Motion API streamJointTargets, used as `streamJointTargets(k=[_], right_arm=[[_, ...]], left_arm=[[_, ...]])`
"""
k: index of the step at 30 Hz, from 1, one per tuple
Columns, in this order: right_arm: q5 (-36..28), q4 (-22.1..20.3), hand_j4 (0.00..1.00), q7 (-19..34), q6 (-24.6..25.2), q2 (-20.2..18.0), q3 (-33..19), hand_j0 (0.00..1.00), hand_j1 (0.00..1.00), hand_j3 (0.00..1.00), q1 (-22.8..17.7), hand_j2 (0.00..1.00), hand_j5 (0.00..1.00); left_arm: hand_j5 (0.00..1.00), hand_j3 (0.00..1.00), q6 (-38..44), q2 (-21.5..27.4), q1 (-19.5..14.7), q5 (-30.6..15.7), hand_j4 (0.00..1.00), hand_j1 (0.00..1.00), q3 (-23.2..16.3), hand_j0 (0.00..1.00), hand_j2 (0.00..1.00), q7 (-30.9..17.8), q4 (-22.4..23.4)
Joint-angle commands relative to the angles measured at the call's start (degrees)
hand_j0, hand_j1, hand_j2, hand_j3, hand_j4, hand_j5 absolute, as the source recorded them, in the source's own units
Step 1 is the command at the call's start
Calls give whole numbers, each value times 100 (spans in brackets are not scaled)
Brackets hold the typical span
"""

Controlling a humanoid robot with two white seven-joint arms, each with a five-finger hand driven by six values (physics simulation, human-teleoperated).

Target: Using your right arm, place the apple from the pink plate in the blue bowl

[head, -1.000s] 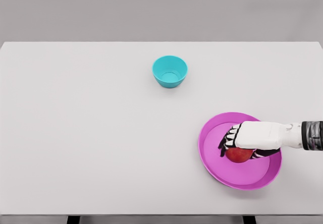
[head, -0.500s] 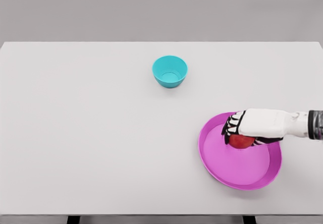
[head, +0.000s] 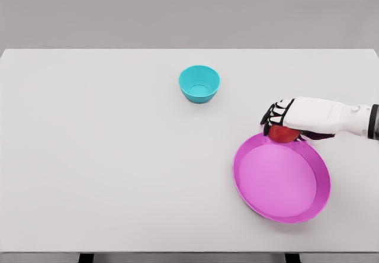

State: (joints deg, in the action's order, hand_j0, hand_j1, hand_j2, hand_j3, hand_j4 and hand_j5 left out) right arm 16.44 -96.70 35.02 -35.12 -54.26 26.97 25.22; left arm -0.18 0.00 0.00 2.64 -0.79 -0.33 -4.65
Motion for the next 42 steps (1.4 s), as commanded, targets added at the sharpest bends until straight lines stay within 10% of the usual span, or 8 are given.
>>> streamJointTargets(k=[1, 12, 42], right_arm=[[-18, 274, 43, -2, 12, 214, -69, 43, 43, 43, 18, 43, 43], [-18, 1452, 43, -2, 12, 1190, -77, 43, 43, 43, 615, 43, 43], [1160, 2867, 43, -2, 384, 2772, -42, 43, 43, 43, 1732, 43, 43]], left_arm=[[100, 100, 0, 0, 0, 0, 100, 100, 0, 100, 100, 6, 0], [100, 100, 0, 0, 0, 0, 100, 100, 0, 100, 100, -2, 0], [100, 100, 0, 0, 0, 0, 100, 100, 0, 100, 100, -2, 0]])
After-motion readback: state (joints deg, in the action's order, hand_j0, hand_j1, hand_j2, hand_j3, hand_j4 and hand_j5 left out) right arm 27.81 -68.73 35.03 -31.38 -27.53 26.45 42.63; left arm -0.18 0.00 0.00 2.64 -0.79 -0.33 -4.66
